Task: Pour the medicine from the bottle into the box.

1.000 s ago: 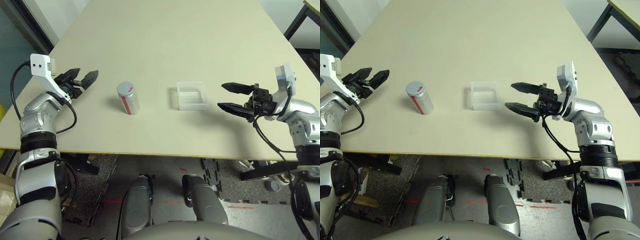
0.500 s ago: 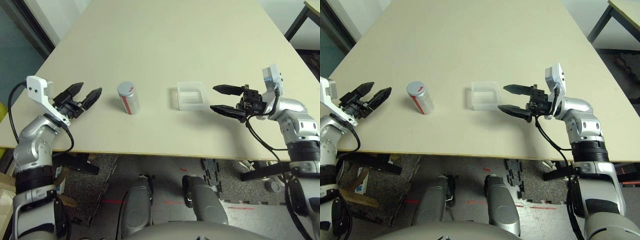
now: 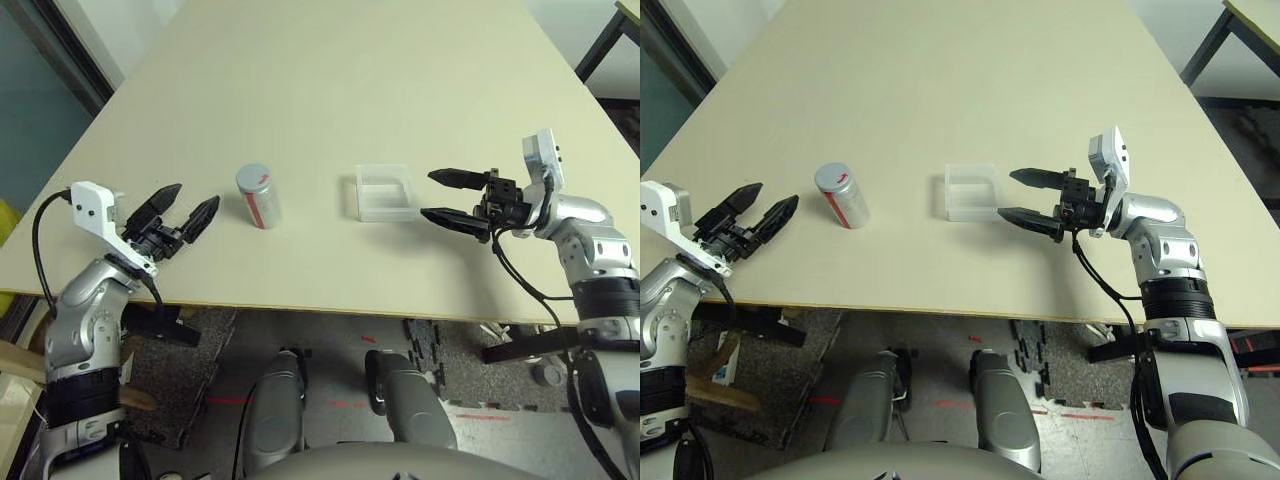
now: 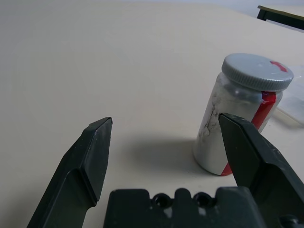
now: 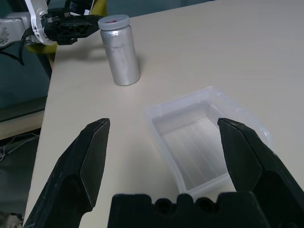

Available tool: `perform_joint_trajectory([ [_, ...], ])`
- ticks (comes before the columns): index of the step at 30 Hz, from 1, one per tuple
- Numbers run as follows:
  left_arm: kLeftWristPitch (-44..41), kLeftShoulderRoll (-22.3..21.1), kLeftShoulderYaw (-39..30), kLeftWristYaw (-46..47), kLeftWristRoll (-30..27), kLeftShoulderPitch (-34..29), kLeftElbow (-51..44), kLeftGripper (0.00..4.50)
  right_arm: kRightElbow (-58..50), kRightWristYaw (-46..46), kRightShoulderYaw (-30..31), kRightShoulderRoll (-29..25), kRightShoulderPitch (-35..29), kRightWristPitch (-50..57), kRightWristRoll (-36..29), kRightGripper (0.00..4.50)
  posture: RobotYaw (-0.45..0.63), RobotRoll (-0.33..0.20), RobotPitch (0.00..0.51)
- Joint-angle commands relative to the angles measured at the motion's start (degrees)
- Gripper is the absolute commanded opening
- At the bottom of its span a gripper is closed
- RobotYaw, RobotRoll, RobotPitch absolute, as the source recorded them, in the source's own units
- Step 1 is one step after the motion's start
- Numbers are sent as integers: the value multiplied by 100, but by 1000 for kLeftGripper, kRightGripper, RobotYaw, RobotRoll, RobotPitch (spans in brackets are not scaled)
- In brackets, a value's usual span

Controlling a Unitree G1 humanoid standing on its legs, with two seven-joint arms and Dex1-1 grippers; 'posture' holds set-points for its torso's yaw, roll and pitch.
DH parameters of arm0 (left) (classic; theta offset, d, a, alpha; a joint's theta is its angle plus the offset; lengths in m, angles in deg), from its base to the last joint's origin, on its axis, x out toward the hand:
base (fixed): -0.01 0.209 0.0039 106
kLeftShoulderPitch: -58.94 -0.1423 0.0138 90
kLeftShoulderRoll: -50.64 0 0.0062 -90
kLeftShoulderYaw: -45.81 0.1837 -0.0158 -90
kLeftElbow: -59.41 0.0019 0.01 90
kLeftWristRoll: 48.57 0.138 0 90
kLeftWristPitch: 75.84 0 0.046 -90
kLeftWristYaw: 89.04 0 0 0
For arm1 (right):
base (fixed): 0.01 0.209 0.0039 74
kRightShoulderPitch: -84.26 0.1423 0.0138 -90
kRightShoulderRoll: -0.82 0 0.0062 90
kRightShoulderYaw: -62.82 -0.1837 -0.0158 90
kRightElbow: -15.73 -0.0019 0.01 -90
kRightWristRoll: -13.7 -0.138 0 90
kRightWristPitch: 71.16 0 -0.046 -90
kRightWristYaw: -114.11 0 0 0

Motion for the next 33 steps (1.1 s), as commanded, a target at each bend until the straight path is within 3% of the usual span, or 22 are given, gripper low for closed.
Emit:
perform_joint_trajectory([
  [1,90,18,161,-96,46,-96,-137,4482,-132,-53,-9,-10,-142,25,-3,4500,-25,0,192],
  [23,181,239,750,-79,173,-383,-618,4482,-221,-185,-70,-66,-217,27,-30,4500,-51,0,191],
  [33,353,355,941,79,341,-213,-499,4482,-316,-251,-102,-70,-297,27,-51,4500,-69,0,189],
])
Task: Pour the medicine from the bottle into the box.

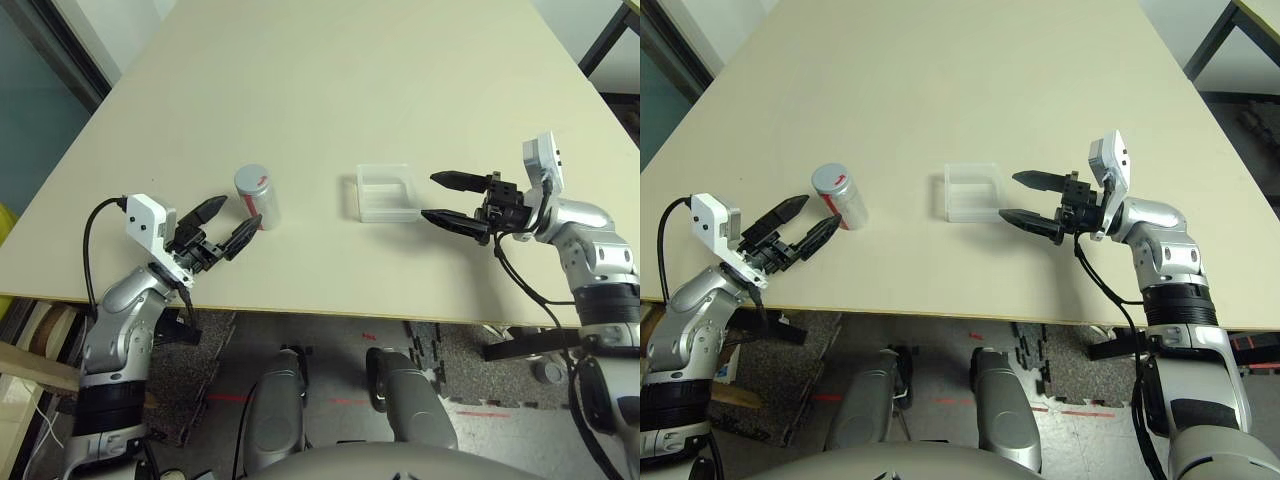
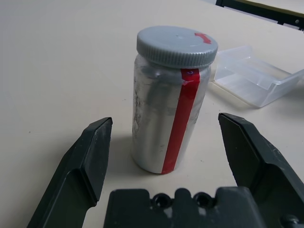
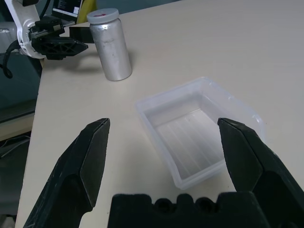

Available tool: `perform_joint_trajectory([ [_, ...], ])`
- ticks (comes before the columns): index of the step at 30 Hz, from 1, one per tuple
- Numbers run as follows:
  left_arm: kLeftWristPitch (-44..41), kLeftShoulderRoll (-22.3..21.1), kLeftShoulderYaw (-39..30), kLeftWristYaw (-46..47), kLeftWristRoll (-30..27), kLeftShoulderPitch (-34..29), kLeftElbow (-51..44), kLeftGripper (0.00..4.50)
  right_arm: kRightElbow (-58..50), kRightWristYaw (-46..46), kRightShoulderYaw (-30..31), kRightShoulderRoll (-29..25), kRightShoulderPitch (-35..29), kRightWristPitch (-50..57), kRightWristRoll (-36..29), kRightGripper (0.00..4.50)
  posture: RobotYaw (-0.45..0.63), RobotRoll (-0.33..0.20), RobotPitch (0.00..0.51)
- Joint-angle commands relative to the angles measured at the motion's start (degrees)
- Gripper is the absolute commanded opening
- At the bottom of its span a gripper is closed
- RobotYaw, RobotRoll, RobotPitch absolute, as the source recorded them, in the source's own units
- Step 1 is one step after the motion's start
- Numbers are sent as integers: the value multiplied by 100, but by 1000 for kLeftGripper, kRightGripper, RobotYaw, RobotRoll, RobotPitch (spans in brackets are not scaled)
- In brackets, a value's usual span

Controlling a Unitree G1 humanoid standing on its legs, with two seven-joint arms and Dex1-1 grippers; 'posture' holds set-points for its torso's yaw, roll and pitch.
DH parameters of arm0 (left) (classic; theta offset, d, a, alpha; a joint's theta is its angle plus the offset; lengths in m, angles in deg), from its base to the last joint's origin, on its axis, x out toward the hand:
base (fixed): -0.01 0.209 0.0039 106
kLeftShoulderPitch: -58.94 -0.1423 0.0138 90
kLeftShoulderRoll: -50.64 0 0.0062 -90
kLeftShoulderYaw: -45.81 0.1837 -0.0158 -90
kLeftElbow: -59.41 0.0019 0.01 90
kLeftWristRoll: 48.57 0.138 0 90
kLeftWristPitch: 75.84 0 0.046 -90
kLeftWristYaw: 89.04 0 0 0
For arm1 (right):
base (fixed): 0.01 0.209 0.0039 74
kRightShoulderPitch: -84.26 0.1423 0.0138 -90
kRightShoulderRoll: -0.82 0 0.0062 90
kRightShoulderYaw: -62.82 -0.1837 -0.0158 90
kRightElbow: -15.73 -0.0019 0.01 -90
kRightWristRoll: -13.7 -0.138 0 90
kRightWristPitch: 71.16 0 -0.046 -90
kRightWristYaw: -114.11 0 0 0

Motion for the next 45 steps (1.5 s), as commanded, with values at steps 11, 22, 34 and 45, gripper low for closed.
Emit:
perform_joint_trajectory([
  [11,558,321,345,403,591,224,198,4482,-304,-121,-110,-57,-224,44,-79,4500,-88,0,188],
  [22,1380,563,438,574,1040,483,824,4482,-351,-173,-100,-62,-255,48,-105,4500,-95,0,185],
  [34,1578,887,515,1076,1271,581,1071,4482,-465,-220,-122,-71,-345,77,-126,4500,-113,0,187],
  [45,1418,1077,547,1559,1348,556,1004,4482,-525,-273,-110,-49,-420,82,-118,4500,-114,0,190],
])
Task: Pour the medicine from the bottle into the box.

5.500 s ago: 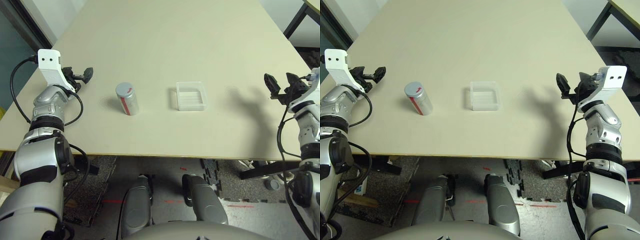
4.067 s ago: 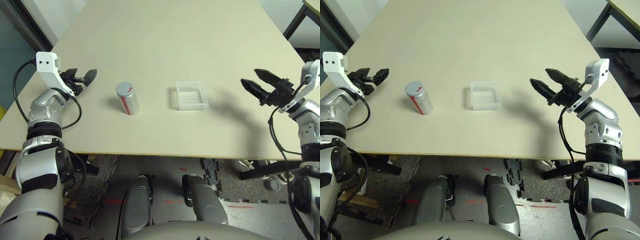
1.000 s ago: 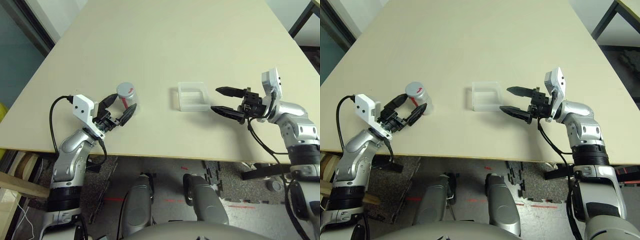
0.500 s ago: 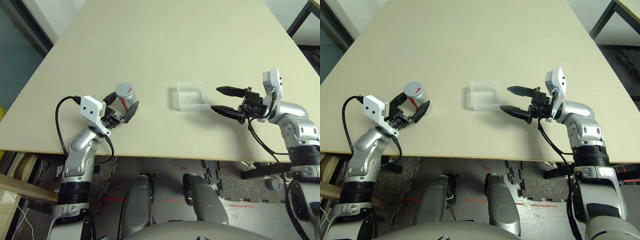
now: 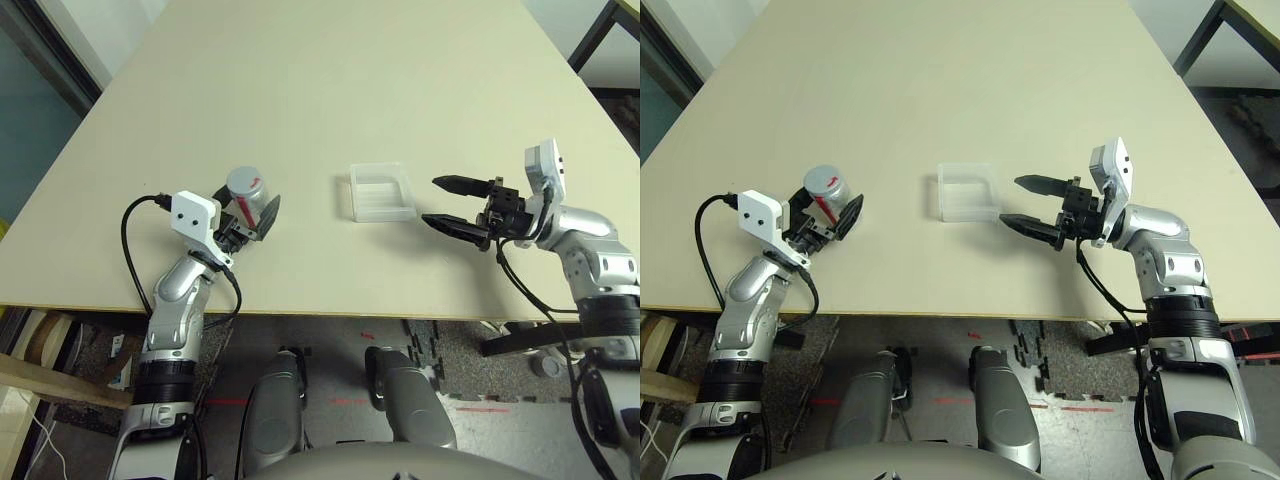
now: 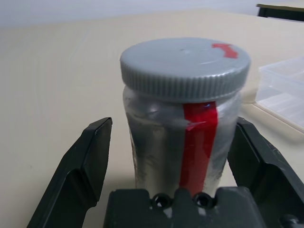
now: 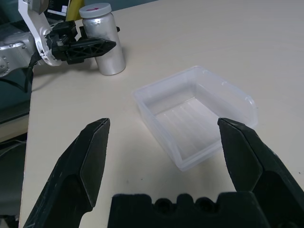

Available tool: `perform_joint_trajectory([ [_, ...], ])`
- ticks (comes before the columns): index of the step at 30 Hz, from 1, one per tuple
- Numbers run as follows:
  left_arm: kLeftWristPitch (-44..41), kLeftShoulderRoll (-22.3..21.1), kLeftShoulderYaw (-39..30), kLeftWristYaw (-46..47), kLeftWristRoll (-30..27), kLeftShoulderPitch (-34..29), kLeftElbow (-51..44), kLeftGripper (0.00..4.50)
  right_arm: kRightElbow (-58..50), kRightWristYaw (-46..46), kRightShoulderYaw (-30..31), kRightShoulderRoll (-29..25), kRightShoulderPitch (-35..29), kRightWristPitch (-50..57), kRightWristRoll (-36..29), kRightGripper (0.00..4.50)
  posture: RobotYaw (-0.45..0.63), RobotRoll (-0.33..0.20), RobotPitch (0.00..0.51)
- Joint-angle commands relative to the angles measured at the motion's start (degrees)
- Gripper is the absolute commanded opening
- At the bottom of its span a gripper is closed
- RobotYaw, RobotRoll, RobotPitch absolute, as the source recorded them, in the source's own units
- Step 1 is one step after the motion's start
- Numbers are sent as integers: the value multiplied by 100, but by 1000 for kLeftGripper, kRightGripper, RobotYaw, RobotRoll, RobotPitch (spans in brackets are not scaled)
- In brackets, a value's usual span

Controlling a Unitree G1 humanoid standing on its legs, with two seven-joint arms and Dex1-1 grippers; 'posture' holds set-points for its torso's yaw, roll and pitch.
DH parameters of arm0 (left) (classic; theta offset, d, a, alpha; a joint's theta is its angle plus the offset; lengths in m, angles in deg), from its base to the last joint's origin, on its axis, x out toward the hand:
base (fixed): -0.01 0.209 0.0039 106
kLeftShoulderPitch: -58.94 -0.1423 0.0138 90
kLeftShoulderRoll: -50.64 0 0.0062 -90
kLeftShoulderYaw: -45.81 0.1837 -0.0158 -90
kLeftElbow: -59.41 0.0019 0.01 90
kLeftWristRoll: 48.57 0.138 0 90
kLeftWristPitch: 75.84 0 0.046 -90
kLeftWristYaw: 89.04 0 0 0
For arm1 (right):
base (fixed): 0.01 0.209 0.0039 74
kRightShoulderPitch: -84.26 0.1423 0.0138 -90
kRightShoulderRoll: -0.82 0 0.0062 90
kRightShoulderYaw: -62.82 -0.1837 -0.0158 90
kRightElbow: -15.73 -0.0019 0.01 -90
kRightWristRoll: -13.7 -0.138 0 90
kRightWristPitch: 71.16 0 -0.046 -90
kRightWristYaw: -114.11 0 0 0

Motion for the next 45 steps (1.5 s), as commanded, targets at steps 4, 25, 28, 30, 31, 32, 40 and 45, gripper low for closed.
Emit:
perform_joint_trajectory([
  [4,-115,59,81,167,101,-41,16,4482,-99,-21,-64,-16,-72,-2,-59,4500,-114,0,190],
  [25,-39,345,229,596,252,111,58,4482,-152,-97,-43,44,-133,-16,-66,4500,-118,0,190],
  [28,-37,335,231,615,267,138,76,4482,-146,-96,-43,47,-132,-20,-66,4500,-117,0,190],
  [30,-43,323,230,630,281,158,94,4482,-137,-97,-40,53,-124,-26,-63,4500,-117,0,190],
  [31,-44,313,228,636,290,168,105,4482,-135,-99,-40,56,-122,-29,-62,4500,-118,0,190],
  [32,-45,305,226,641,297,177,116,4482,-134,-101,-39,58,-121,-31,-60,4500,-118,0,190],
  [40,-54,247,232,587,303,204,170,4482,-157,-123,-35,64,-141,-31,-52,4500,-123,0,192],
  [45,-36,247,237,593,310,302,267,4318,-176,-132,-37,60,-156,-23,-54,4500,-125,0,191],
])
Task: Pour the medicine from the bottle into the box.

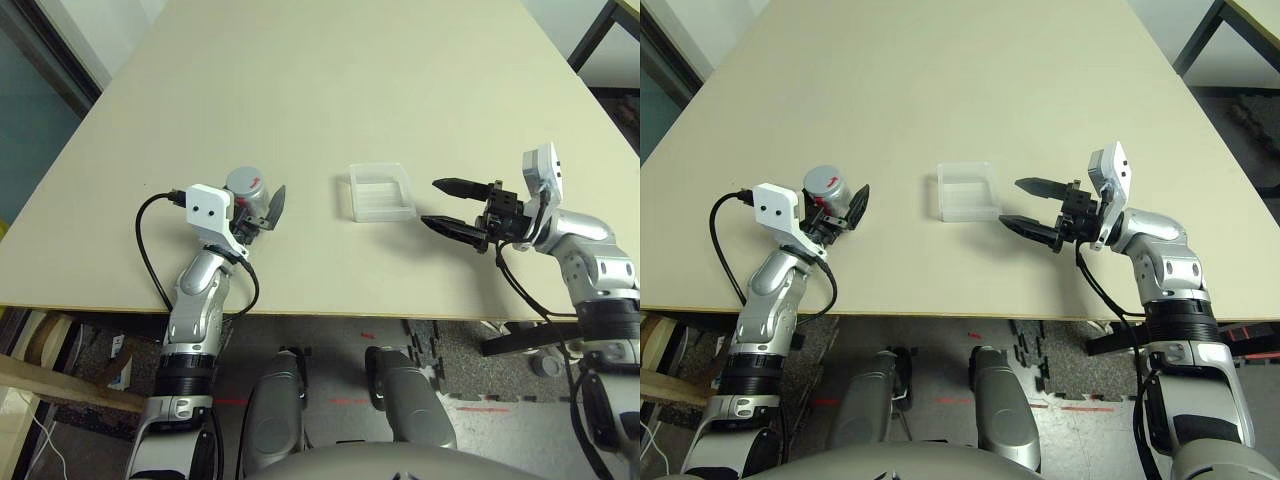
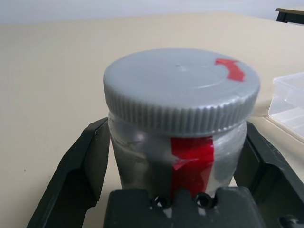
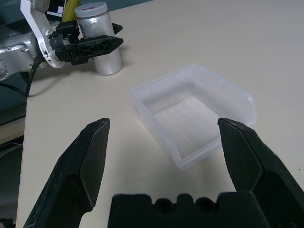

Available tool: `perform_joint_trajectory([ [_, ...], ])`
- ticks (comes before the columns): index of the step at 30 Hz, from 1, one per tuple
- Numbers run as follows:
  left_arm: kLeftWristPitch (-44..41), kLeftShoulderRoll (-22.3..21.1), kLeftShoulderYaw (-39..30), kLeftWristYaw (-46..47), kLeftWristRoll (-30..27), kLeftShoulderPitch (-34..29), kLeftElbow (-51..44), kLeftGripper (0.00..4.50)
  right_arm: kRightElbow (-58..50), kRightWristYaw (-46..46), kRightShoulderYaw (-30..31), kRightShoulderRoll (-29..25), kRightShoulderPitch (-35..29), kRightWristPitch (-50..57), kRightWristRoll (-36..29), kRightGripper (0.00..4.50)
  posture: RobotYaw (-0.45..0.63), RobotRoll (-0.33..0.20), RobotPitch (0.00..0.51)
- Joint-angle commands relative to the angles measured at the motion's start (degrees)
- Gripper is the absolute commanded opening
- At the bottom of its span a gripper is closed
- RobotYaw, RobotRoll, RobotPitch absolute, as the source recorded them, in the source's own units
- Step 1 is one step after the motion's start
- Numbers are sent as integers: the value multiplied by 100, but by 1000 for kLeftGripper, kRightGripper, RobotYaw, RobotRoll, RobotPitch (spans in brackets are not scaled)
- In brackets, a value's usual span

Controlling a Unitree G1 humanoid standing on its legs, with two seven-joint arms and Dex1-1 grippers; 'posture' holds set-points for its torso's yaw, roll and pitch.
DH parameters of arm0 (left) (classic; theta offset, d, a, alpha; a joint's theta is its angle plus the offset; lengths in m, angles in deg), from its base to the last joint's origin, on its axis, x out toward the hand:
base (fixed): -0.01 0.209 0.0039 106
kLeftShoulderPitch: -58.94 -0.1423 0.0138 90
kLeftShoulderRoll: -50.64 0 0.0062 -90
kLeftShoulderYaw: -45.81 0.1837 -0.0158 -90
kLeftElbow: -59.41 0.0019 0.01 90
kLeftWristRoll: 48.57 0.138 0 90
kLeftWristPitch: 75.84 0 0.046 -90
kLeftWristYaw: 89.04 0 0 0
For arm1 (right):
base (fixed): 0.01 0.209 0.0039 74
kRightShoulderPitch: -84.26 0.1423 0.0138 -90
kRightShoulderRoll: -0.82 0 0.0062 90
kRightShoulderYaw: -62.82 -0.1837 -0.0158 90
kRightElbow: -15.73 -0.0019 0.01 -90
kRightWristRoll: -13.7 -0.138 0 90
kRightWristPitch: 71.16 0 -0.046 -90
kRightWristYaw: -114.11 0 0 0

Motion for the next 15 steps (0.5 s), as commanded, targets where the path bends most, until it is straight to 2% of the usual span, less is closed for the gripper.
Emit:
perform_joint_trajectory([
  [1,22,-19,27,-1,86,57,155,4118,-153,-18,-38,16,-93,-21,-53,4500,-125,0,191],
  [2,28,-16,28,6,89,68,169,3914,-156,-17,-38,14,-96,-19,-54,4500,-125,0,190],
  [5,34,-13,30,8,89,71,173,2828,-163,-17,-37,11,-98,-15,-54,4500,-125,0,190],
  [6,40,-13,33,6,92,70,172,2619,-164,-15,-38,9,-100,-15,-54,4500,-123,0,189],
  [15,-7,-84,43,-74,70,21,71,2629,-176,-10,-24,14,-60,9,-55,4500,-117,0,188],
])
